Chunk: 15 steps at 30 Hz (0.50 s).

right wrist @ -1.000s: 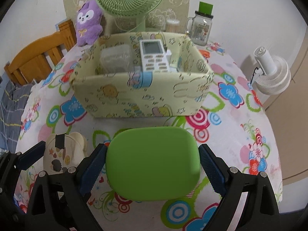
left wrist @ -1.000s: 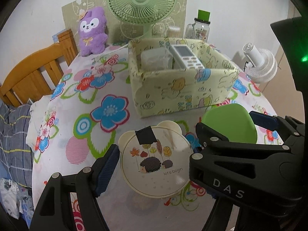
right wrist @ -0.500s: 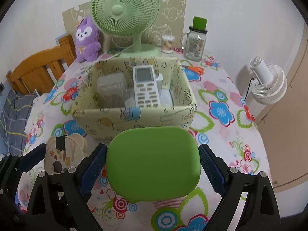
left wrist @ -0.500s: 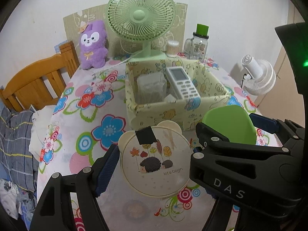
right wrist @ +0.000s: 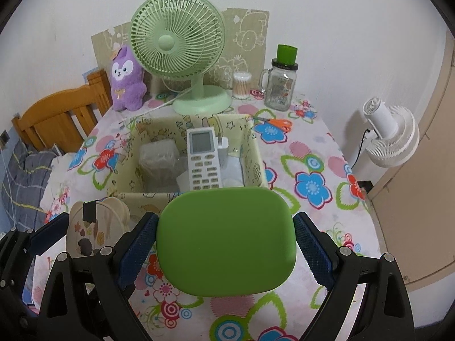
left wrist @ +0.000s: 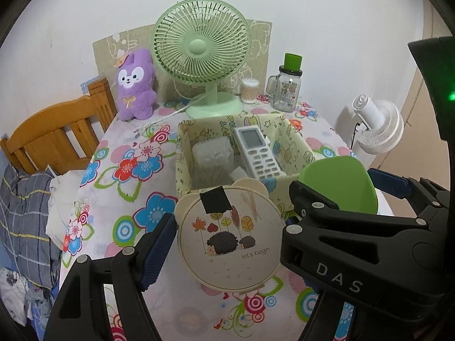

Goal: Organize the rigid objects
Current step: 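Lift the round container and green soap dish and carry both over the fabric box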

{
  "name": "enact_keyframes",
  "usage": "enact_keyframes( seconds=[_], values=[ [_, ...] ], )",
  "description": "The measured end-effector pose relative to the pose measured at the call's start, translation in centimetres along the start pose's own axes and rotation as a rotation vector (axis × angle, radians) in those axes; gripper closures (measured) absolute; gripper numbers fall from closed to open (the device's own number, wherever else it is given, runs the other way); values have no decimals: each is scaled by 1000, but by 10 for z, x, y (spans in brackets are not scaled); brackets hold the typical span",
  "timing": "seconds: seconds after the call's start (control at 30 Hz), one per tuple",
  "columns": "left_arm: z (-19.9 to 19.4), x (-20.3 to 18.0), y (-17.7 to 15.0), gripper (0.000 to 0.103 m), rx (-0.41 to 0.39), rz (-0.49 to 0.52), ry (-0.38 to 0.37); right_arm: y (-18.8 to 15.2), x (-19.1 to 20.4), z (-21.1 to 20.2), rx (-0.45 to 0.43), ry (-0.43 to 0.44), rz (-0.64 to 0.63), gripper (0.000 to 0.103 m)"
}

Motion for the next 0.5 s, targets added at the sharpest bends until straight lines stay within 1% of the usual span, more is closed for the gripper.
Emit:
enact_keyframes(
  seconds=[0.5],
  values=[
    [0, -10, 33, 23, -38, -6, 8, 35, -14, -1, -37, 23, -12, 8]
  ],
)
Point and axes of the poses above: each gripper's, at about its wrist camera, not at the fingertips, and z roughly the way its jaws point, x to its left, y to its top, the point moved 9 cm from there along z, roughly the way its jaws point, and after that the axes turned 2 degrees about -x, right-handed, at the moved point
